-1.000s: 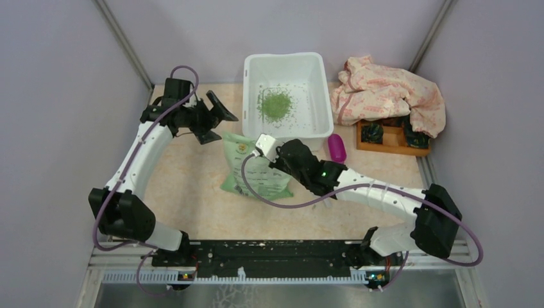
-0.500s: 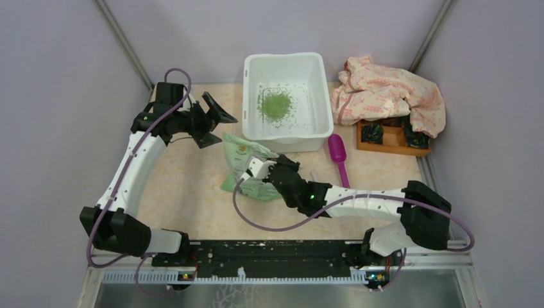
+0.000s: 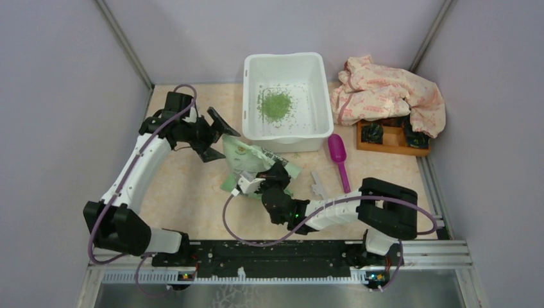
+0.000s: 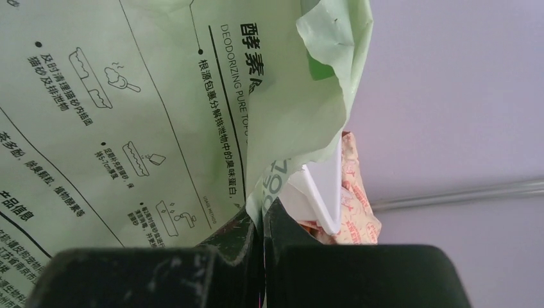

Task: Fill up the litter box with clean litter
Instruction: Close the cat litter bag at the center of the board.

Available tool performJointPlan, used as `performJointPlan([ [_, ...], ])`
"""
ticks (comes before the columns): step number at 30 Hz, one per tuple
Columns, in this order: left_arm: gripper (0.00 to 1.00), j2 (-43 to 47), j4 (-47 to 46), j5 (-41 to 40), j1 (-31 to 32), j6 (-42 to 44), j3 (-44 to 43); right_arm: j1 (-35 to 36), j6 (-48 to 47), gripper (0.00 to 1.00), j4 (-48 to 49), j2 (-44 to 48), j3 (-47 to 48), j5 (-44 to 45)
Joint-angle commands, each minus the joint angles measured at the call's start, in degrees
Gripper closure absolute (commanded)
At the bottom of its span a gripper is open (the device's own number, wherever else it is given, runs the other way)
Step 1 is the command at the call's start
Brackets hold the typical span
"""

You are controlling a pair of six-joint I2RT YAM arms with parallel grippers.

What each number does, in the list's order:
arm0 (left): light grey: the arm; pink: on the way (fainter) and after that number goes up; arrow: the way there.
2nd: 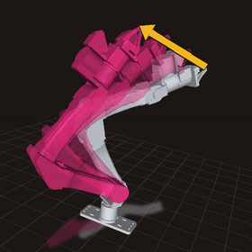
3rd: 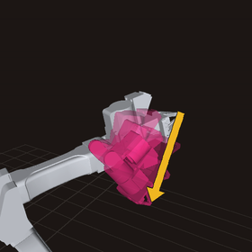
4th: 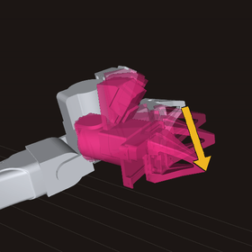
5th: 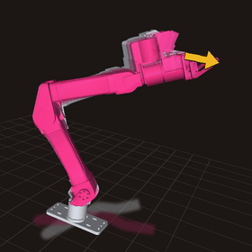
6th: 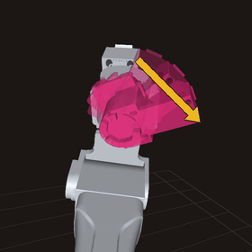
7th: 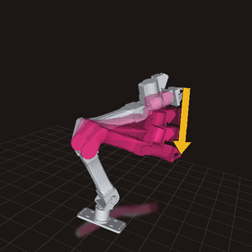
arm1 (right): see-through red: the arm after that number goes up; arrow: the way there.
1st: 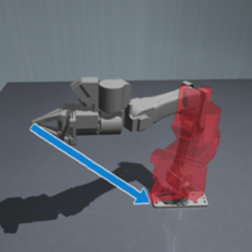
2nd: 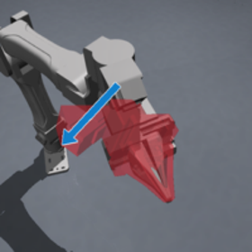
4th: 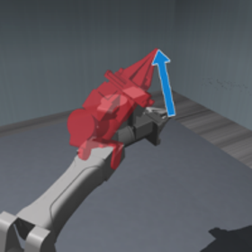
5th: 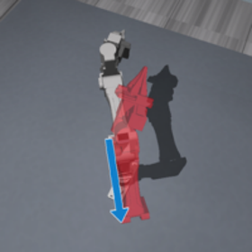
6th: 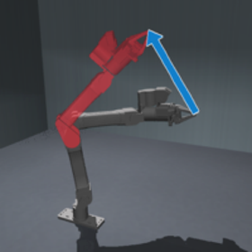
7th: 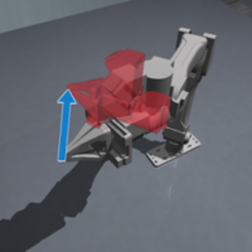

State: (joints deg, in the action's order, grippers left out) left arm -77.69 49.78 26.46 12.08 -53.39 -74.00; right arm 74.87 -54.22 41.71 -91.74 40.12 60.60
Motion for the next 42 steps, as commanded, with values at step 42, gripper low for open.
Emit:
performJointPlan([
  [42, 0.17, -10.0, -0.1, 11.8, 1.3, -10.0, 1.1, 7.1, -4.3, 1.0, 13.8, 0.4, -3.4, 4.3],
])
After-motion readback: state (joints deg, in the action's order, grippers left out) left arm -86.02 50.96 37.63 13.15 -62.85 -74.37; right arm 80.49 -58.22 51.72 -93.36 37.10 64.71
